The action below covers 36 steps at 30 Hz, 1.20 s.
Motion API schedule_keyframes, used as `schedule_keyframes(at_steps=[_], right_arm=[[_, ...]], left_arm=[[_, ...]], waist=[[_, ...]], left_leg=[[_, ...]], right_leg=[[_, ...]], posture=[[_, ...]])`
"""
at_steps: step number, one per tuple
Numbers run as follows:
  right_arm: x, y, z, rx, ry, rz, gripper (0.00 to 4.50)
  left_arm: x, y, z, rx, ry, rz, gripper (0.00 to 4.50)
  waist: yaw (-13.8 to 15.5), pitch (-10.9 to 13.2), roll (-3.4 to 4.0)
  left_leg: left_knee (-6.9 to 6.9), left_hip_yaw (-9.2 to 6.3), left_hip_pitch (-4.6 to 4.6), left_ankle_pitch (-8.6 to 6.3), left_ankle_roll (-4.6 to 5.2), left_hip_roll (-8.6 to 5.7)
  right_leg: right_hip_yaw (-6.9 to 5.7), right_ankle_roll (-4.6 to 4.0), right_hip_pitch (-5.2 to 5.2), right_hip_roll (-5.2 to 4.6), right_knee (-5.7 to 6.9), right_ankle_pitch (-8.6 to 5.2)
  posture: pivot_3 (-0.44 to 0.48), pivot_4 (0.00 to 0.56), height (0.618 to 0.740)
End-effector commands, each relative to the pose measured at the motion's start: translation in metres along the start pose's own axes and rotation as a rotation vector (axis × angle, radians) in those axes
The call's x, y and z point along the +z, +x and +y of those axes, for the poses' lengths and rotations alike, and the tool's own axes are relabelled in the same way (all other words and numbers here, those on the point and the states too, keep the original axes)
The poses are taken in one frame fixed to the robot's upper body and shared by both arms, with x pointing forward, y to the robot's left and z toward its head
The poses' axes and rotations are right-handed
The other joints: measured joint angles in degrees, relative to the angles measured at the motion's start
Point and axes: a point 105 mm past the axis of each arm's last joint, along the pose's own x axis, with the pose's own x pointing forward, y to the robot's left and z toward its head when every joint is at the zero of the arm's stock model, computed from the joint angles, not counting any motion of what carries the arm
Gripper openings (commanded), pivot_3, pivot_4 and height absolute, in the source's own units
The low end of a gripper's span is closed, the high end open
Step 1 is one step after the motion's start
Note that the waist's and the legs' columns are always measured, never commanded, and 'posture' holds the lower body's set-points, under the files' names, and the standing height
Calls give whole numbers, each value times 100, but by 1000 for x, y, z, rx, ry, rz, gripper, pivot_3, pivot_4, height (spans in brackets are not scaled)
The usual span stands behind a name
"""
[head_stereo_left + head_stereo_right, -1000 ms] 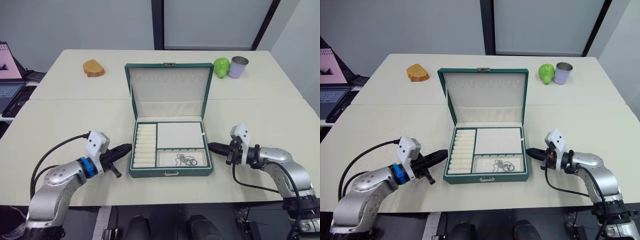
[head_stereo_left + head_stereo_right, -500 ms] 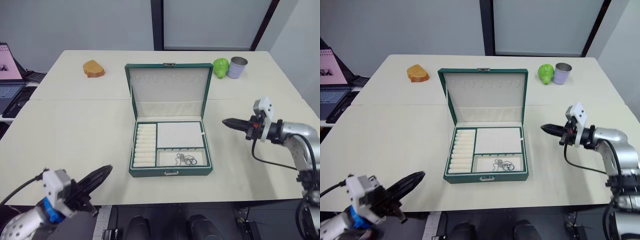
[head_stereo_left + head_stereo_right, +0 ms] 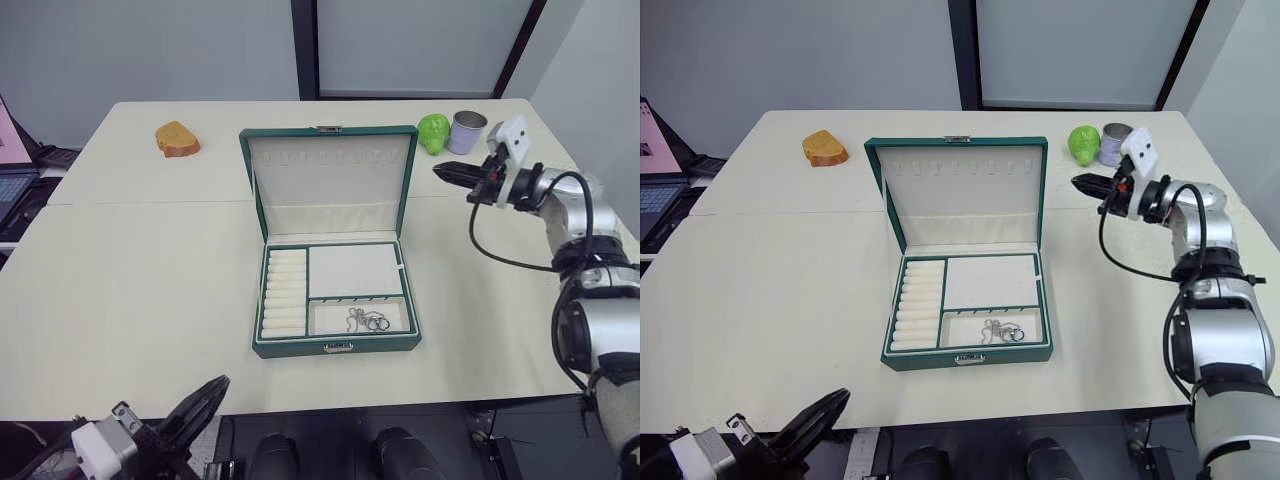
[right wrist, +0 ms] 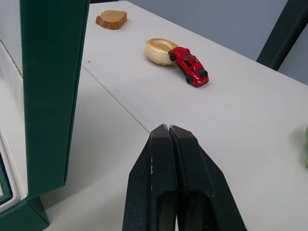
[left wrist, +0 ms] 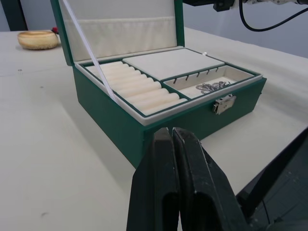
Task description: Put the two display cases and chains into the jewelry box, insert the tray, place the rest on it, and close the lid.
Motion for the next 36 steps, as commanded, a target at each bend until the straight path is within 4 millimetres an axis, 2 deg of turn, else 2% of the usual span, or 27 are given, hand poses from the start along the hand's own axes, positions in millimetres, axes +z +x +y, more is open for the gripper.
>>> schedule_keyframes(at_steps=[1, 10, 18, 21, 25, 31, 36], right_arm=[[24, 5, -5, -8, -48, -62, 34], [62, 24, 21, 164, -96, -168, 34], [76, 13, 58, 407, -104, -196, 34], [76, 2, 72, 492, -90, -177, 34], [71, -7, 81, 530, -87, -137, 34], [63, -12, 77, 492, -78, -111, 34], [48, -22, 75, 468, -50, -73, 34]], left_arm=[[4, -2, -1, 1, 28, -13, 79], [10, 6, 2, -4, 43, -19, 79], [6, 7, 0, -9, 29, -12, 79], [3, 6, 1, -7, 23, -6, 79], [2, 5, 2, -4, 18, -4, 79], [1, 6, 3, 1, 10, 6, 79], [-2, 8, 22, 54, -5, 71, 79]], waist=[[-7, 0, 1], [-29, 4, 6], [-33, 6, 11], [-32, 6, 11], [-27, 6, 11], [-32, 6, 11], [8, 6, 10]], left_leg=[[0, 4, 0, 0, -1, 0], [-1, 7, 2, 1, -3, 6], [-1, 6, 1, 2, -3, 8], [-1, 5, -1, 1, -2, 7], [-1, 2, -2, -3, 5, 6], [0, -1, -1, -8, 15, 4], [0, -3, -2, -9, 16, 3]], right_leg=[[2, 0, -1, -1, 0, 0], [-1, 0, -5, 0, 6, 0], [-3, 0, -8, 2, 13, 0], [-3, 0, -9, 1, 13, 0], [-4, 0, -8, 1, 12, 0], [-5, 0, -8, 3, 13, 0], [-6, 0, -7, 2, 12, 0]], posture=[[0, 150, 740], [0, 150, 740], [0, 150, 740], [0, 150, 740], [0, 150, 740], [0, 150, 740], [0, 150, 740]])
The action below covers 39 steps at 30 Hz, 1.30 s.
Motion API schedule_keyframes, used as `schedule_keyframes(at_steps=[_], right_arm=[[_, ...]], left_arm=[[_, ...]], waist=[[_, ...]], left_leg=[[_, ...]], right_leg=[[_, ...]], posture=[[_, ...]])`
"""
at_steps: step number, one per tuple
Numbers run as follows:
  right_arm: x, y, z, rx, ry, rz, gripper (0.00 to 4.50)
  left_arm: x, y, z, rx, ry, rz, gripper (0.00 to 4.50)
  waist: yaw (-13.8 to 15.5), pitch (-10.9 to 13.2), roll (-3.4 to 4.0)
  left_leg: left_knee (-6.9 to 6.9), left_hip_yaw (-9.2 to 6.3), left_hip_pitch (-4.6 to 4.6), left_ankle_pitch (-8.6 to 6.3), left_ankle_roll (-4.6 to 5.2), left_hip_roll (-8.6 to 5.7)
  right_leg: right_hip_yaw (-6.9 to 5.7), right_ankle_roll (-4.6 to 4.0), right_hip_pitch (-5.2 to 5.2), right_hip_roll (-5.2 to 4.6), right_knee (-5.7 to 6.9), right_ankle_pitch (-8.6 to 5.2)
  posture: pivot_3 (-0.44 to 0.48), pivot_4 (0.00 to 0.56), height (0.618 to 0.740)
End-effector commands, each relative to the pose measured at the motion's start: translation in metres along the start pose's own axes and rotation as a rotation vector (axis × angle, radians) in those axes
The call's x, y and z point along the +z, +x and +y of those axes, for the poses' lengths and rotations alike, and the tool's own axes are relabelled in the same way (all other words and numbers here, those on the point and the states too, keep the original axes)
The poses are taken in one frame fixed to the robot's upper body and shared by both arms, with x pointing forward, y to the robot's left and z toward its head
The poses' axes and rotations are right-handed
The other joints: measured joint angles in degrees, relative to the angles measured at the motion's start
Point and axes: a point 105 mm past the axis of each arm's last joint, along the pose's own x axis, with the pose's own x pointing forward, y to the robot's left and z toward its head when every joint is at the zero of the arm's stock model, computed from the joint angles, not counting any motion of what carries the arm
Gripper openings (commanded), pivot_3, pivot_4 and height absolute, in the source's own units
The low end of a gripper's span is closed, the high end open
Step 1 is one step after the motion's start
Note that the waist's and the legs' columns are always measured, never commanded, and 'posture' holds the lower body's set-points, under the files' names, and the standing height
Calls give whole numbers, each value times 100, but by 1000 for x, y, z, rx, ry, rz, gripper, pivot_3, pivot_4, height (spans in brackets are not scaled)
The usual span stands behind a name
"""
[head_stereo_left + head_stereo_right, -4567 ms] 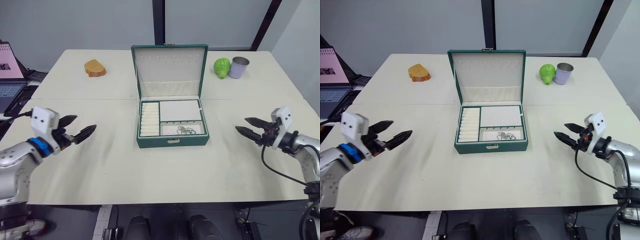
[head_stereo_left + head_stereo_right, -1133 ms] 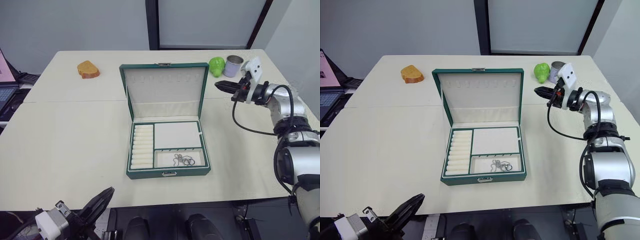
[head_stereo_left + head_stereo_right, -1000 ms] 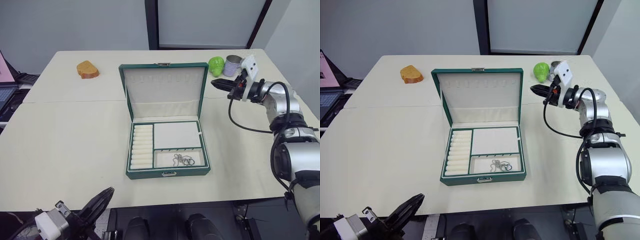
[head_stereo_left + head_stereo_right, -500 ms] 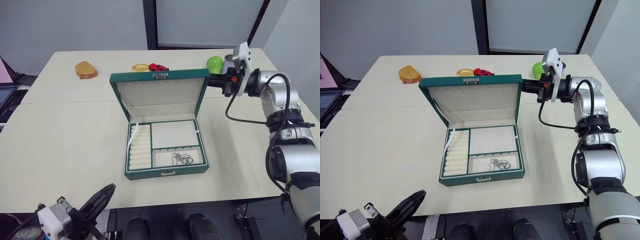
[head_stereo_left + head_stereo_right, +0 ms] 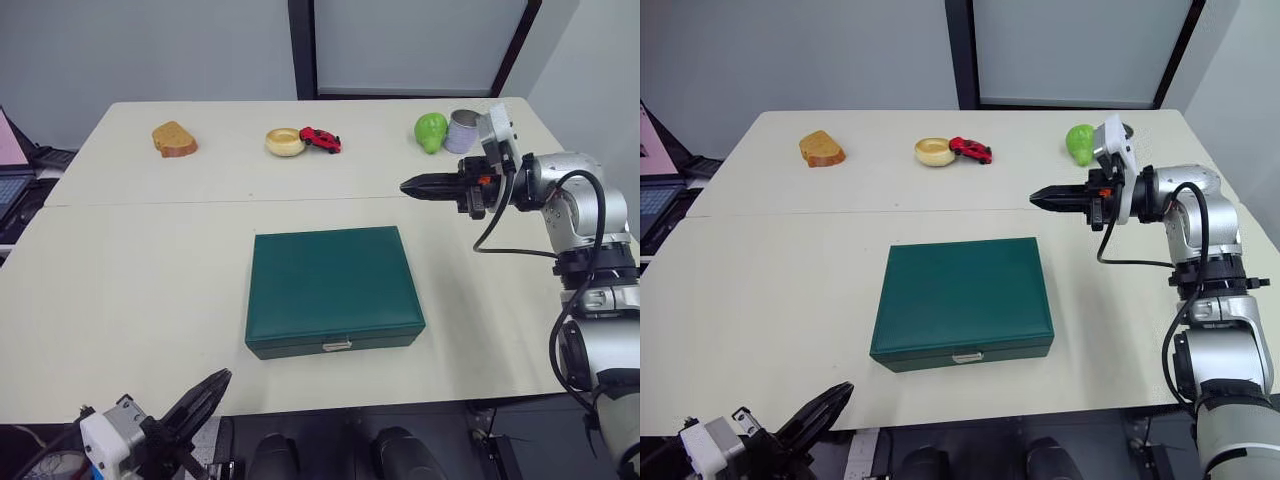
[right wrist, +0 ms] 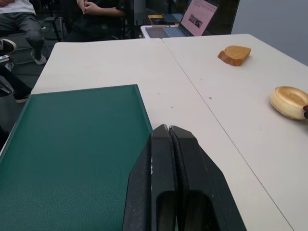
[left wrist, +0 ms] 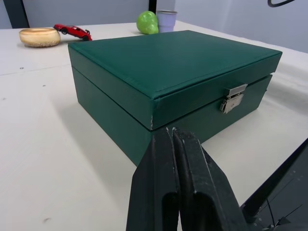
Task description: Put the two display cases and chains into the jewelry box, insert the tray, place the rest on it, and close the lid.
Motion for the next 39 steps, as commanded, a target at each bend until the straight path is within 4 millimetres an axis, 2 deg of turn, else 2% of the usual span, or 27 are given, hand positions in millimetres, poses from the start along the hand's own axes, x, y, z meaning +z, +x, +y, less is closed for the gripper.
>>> schedule_keyframes(at_steps=[1, 7, 8, 11, 14, 18, 21, 23, 25, 26, 32, 39], right_arm=[[-3, -14, 5, -31, -11, 12, 34], [-42, -49, 13, -155, 68, 90, 34], [-50, -56, 13, -194, 80, 103, 9], [-65, -71, 11, -303, 105, 133, 578], [-78, -89, 16, -383, 145, 133, 1313], [-90, -101, 25, -426, 182, 124, 2305], [-109, -109, 32, -457, 219, 132, 3112], [-117, -112, 36, -465, 236, 138, 3706], [-125, -117, 39, -481, 238, 157, 4407], [-129, -122, 41, -497, 242, 169, 4487], [-136, -137, 50, -519, 247, 210, 4487], [-135, -139, 49, -530, 246, 211, 4487]], left_arm=[[1, 0, 20, 43, 1, 69, 79], [6, 4, 66, 107, -16, 161, 79], [7, 7, 76, 117, -27, 165, 249], [15, 16, 98, 152, -34, 123, 912], [17, 28, 114, 141, -21, 149, 1863], [23, 38, 130, 120, -4, 142, 3114], [16, 47, 152, 154, 35, 183, 4081], [16, 51, 160, 149, 35, 168, 4500], [16, 53, 168, 145, 22, 155, 4500], [14, 51, 174, 149, 15, 168, 4500], [16, 45, 188, 160, 63, 196, 4500], [19, 48, 186, 149, 80, 218, 4500]], waist=[[27, 0, -1], [66, 0, -1], [70, 0, 0], [64, 0, 0], [63, 0, 0], [55, 0, 0], [61, 0, 0], [62, -2, 3], [62, -2, 3], [62, -2, 3], [57, -2, 3], [63, -2, 3]], left_leg=[[0, -2, 0, 0, 0, -1], [3, -16, 0, 0, 0, -5], [3, -15, 0, 1, -1, -5], [3, -23, 1, 8, -15, -6], [3, -24, 1, 11, -20, -6], [2, -22, 1, 12, -21, -8], [3, -27, 4, 12, -22, -8], [4, -28, 5, 12, -22, -10], [6, -27, 4, 13, -22, -9], [6, -27, 3, 13, -22, -9], [5, -23, 4, 13, -23, -6], [6, -24, 4, 13, -23, -5]], right_leg=[[-2, 0, 1, 0, 0, 0], [-10, 0, 3, -1, 4, 0], [-10, 0, 2, -1, 5, 0], [-14, 0, 3, 2, 8, 0], [-14, 0, 3, 2, 8, 0], [-10, 0, 4, 2, 6, 0], [-17, 0, 5, 3, 10, 0], [-16, 0, 7, 3, 12, 0], [-17, 0, 7, 2, 11, 0], [-18, 0, 6, 2, 11, 0], [-17, 0, 4, 2, 12, 0], [-19, 0, 6, 2, 13, 0]], posture=[[0, 150, 740], [0, 150, 740], [0, 150, 740], [0, 150, 740], [0, 150, 740], [0, 150, 740], [0, 150, 740], [0, 150, 740], [0, 150, 740], [0, 150, 740], [0, 150, 740], [0, 150, 740]])
